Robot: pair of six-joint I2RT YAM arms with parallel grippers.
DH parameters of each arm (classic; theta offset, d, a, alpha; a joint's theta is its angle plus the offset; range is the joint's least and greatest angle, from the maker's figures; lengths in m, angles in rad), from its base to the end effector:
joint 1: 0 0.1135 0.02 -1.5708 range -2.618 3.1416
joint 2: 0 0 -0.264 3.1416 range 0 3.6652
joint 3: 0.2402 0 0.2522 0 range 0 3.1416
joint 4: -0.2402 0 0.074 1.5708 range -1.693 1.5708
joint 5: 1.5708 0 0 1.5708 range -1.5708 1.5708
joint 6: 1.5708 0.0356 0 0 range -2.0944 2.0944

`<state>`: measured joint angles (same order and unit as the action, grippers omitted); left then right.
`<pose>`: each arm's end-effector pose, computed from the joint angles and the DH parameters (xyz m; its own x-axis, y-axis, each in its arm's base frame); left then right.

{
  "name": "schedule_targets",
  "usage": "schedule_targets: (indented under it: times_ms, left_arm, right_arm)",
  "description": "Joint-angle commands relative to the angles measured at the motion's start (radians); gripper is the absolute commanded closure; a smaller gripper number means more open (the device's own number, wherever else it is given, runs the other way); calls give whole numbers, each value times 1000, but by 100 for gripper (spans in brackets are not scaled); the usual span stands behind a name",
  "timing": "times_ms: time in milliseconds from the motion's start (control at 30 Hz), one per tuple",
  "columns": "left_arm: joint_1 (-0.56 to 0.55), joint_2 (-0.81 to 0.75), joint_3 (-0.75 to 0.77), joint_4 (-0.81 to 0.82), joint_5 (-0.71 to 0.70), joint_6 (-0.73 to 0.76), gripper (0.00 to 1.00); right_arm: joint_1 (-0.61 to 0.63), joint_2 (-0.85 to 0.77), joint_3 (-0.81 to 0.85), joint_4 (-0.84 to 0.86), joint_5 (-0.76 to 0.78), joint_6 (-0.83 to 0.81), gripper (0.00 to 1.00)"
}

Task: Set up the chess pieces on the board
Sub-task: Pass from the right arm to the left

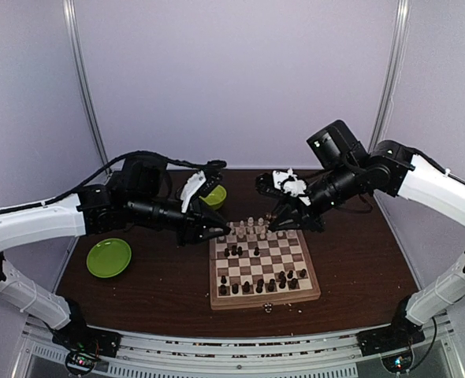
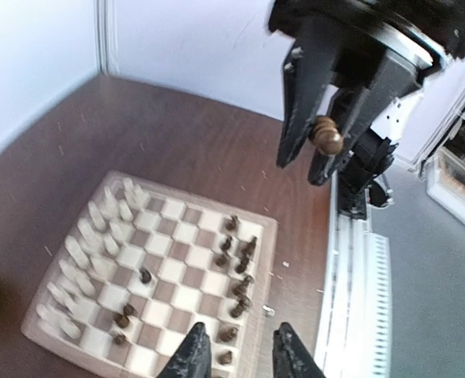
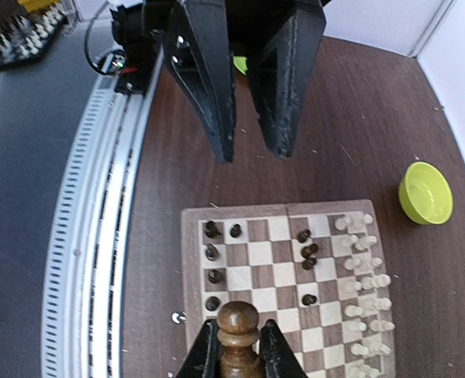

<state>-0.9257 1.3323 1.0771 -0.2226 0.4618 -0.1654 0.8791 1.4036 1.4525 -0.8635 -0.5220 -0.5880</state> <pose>0.1700 -0.2523 0.3176 -0.4297 0.3258 -0.8422 0.8947 0.2796 -0.3483 0.1711 0.2345 0.3694 0.1053 -0.6267 -0.7721 -0.9944 -0.0700 -0.0788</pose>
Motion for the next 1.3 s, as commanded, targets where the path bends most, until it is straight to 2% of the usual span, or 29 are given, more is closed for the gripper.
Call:
schedule_targets:
  times_ms: [0,133,500,767,1133,1267]
  left_arm:
    - [-79,-39,-30,257,-181,238,70]
    - [-122,-48,-10,287,-184,325,68]
    - [-147,48,101,222,39,341,67]
    - [-157,91,152,168,47,348,69]
    - [-160,121,170,149,59,345,80]
    - [-164,120,167,149,53,340,79]
  right_arm:
    - [-38,16,15,-32,-347,116,96]
    - [-44,28,12,-38,-425,139,96]
    - [-54,51,9,-2,-461,186,95]
    - [-55,59,6,-2,-455,188,95]
    - [-56,58,5,2,-449,195,95]
    - [-56,60,3,3,-443,194,95]
